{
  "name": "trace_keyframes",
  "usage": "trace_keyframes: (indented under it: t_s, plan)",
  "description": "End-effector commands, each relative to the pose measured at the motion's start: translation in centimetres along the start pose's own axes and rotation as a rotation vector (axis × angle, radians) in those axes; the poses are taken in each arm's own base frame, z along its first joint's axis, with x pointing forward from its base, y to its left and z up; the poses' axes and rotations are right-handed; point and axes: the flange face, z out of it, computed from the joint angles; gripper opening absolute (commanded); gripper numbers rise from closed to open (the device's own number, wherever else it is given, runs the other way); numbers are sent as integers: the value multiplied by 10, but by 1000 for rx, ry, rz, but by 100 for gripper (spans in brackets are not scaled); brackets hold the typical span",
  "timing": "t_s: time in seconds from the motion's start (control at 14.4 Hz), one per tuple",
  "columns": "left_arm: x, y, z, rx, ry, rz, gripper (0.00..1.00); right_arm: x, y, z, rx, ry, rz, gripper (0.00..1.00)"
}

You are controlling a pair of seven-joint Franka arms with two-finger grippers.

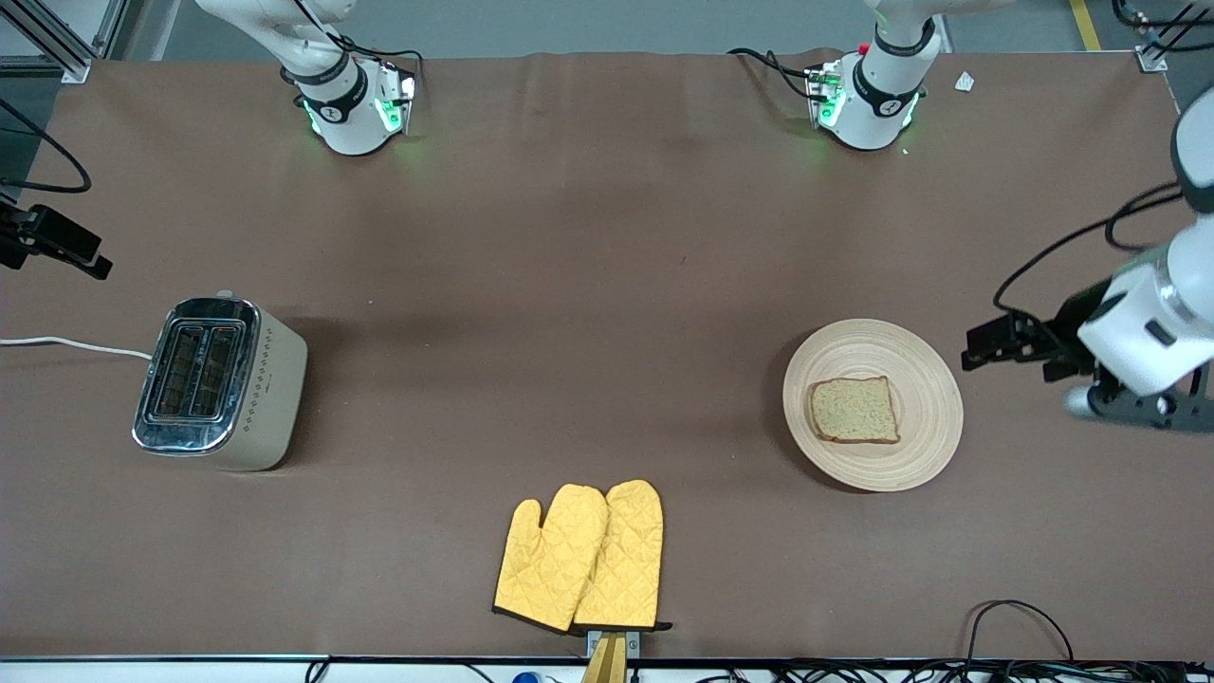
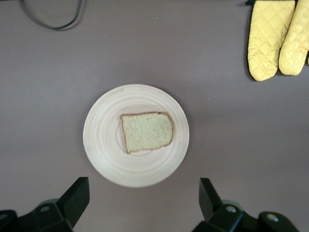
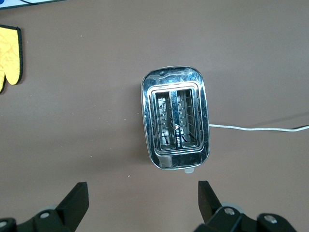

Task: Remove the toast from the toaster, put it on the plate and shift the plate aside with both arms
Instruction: 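Open the left gripper and draw it back from the plate rim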

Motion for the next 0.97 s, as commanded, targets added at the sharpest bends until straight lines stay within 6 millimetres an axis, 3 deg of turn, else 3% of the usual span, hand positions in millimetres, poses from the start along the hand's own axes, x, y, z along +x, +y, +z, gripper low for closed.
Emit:
trace_keyframes:
  t_s: [0.0, 0.21, 0.49, 0.69, 0.9]
  plan:
    - [-32, -6, -28, 42, 7, -45, 100, -5, 0, -1, -8, -30, -5, 100]
    - [-50, -22, -38, 74, 78, -30, 100, -4, 1, -1, -7, -30, -2, 100]
    - [-85, -14, -20, 91, 170, 10, 100, -4, -5, -2, -6, -27, -8, 100]
    - [-88, -11, -23, 106, 138, 17, 100, -4, -4, -2, -6, -26, -7, 100]
    - [-79, -17, -30, 105, 152, 21, 100, -4, -4, -2, -7, -29, -7, 100]
